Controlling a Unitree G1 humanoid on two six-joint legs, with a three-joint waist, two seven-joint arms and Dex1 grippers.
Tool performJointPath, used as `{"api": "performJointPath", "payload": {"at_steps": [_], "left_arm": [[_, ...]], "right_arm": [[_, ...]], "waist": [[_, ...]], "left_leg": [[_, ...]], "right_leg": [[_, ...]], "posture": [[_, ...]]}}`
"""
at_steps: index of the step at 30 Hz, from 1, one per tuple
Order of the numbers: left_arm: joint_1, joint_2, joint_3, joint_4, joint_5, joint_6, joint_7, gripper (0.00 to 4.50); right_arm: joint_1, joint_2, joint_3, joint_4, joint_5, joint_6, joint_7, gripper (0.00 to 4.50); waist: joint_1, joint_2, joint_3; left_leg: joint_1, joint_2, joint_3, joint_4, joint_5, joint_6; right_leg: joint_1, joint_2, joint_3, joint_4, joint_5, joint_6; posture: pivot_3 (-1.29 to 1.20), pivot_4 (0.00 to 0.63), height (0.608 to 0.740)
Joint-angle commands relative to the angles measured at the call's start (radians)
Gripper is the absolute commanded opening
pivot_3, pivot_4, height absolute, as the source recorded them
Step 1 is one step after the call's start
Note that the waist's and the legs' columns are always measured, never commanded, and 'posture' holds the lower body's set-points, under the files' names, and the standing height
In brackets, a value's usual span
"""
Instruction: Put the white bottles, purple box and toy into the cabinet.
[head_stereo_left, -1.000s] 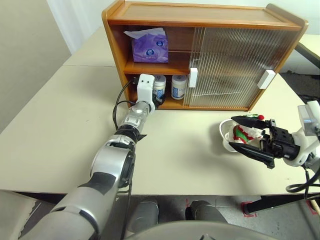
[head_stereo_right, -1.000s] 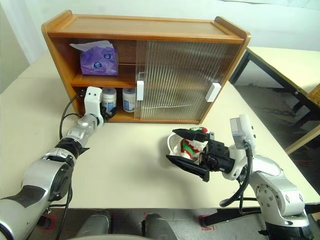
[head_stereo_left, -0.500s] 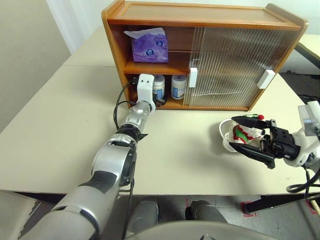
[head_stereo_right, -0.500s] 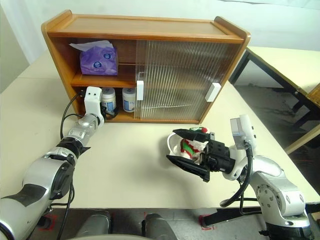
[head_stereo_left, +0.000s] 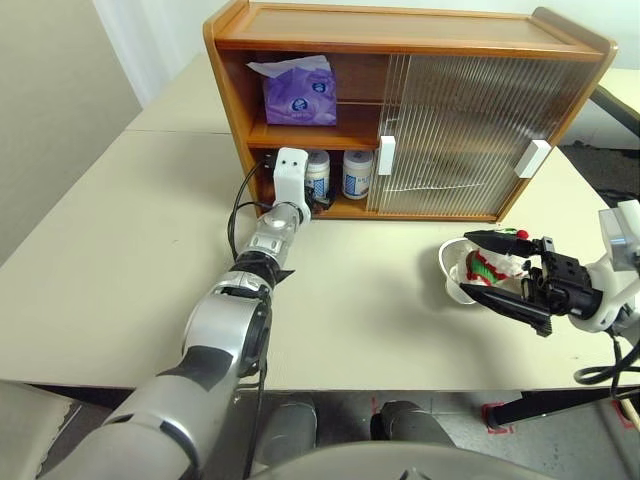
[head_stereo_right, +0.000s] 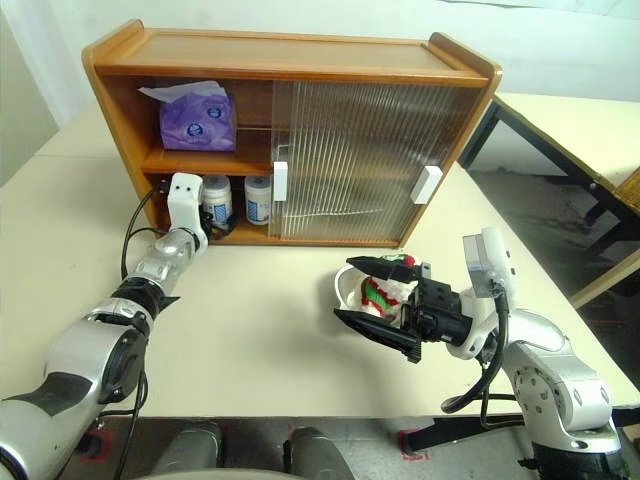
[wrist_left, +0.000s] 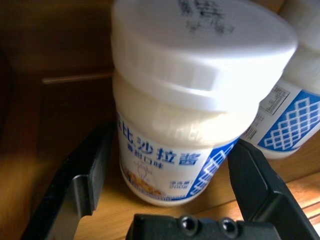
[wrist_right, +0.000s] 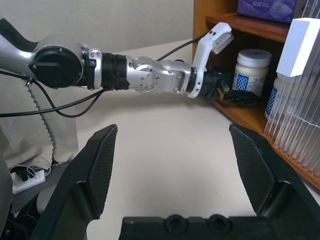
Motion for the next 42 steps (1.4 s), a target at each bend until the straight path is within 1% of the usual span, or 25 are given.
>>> {"api": "performJointPath", "payload": {"at_steps": [1,9,12,13,14,15,16,20,22,25,26,35,42], "left_arm": [[0.084,0.011,-0.013,-0.114,-0.001,0.02,-0.031,4.47],[0.265,0.028,-0.033,-0.383,-0.009,0.112,-0.099,4.47],[0.33,0.041,-0.044,-0.497,-0.023,0.143,-0.153,4.47],[0.352,0.041,-0.048,-0.53,-0.043,0.127,-0.196,4.47],[0.367,0.04,-0.051,-0.553,-0.057,0.118,-0.225,4.08],[0.385,0.042,-0.059,-0.575,-0.069,0.106,-0.261,3.88],[0.406,0.048,-0.075,-0.602,-0.078,0.083,-0.309,3.55],[0.45,0.063,-0.132,-0.687,-0.092,-0.011,-0.435,2.17],[0.441,0.058,-0.164,-0.709,-0.082,-0.062,-0.468,1.49],[0.405,0.026,-0.191,-0.708,-0.087,-0.099,-0.488,0.36],[0.387,0.011,-0.199,-0.697,-0.083,-0.108,-0.487,0.05],[0.236,-0.116,-0.25,-0.559,-0.048,-0.188,-0.453,0.02],[0.161,-0.163,-0.243,-0.479,-0.018,-0.215,-0.372,0.02]], "right_arm": [[-0.004,-0.002,-0.002,0.006,-0.009,-0.007,0.004,4.5],[-0.007,0.001,0.005,0.009,-0.011,-0.007,0.006,4.5],[-0.006,0.002,0.002,0.009,-0.007,-0.006,0.005,4.5],[-0.006,0.005,0.001,0.01,-0.005,-0.005,0.003,4.5],[-0.005,0.006,-0.001,0.01,-0.002,-0.005,0.002,4.5],[-0.005,0.009,-0.001,0.011,-0.001,-0.004,0.0,4.5],[-0.006,0.011,0.001,0.011,-0.001,-0.005,-0.002,4.5],[-0.008,0.016,0.003,0.008,-0.001,-0.003,-0.007,4.5],[-0.011,0.016,0.002,0.009,0.0,-0.002,-0.009,4.5],[-0.014,0.015,0.003,0.012,-0.003,-0.003,-0.009,4.5],[-0.015,0.016,0.003,0.012,-0.002,-0.003,-0.01,4.5],[-0.01,0.017,0.002,-0.001,-0.003,-0.003,-0.024,4.5],[-0.008,0.028,0.012,-0.01,-0.007,-0.008,-0.036,4.5]], "waist": [[-0.002,0.0,0.0],[0.003,0.0,0.0],[0.003,0.0,0.0],[0.003,0.0,0.0],[0.003,0.0,0.0],[0.004,0.0,0.0],[0.006,0.0,0.0],[0.009,0.0,0.0],[0.011,0.0,0.0],[0.012,0.0,0.0],[0.012,0.0,0.0],[0.005,0.0,0.0],[-0.001,0.0,0.0]], "left_leg": [[0.0,0.0,0.001,0.0,0.0,0.0],[0.0,0.0,0.001,-0.002,0.0,0.0],[0.001,0.0,0.001,-0.003,0.0,0.0],[0.001,0.0,0.001,-0.003,0.0,0.0],[0.001,0.0,0.001,-0.003,0.0,0.0],[0.001,0.0,0.001,-0.003,0.0,0.0],[0.001,0.0,0.001,-0.004,0.0,0.0],[0.001,0.001,0.0,-0.004,0.0,0.0],[0.0,0.001,0.0,-0.004,-0.001,0.0],[0.0,0.001,0.0,-0.004,-0.001,0.0],[0.0,0.001,0.0,-0.004,-0.001,0.0],[0.0,0.001,0.0,-0.004,-0.001,0.0],[0.0,0.001,0.0,-0.003,-0.001,0.0]], "right_leg": [[0.0,0.0,0.0,0.0,0.0,0.0],[0.0,0.0,0.0,0.0,-0.001,-0.001],[0.0,0.0,0.0,0.0,-0.001,-0.002],[-0.001,0.0,0.0,0.0,-0.001,-0.002],[-0.001,0.0,0.001,0.0,-0.001,-0.002],[-0.001,0.0,0.001,0.0,-0.001,-0.002],[-0.001,0.0,0.001,0.0,-0.001,-0.003],[-0.001,0.0,0.001,0.0,-0.001,-0.005],[-0.002,0.0,0.001,0.0,-0.001,-0.005],[-0.001,-0.001,0.001,0.0,0.0,-0.006],[-0.001,-0.001,0.001,0.0,0.0,-0.006],[-0.001,-0.001,0.001,0.0,0.0,-0.004],[0.0,-0.001,0.001,-0.001,-0.001,-0.001]], "posture": [[0.06,0.018,0.74],[0.07,0.025,0.74],[0.07,0.026,0.74],[0.07,0.026,0.74],[0.07,0.026,0.74],[0.07,0.026,0.74],[0.07,0.025,0.74],[0.07,0.025,0.74],[0.07,0.023,0.74],[0.07,0.021,0.74],[0.07,0.021,0.74],[0.05,0.016,0.74],[0.04,0.015,0.74]]}}
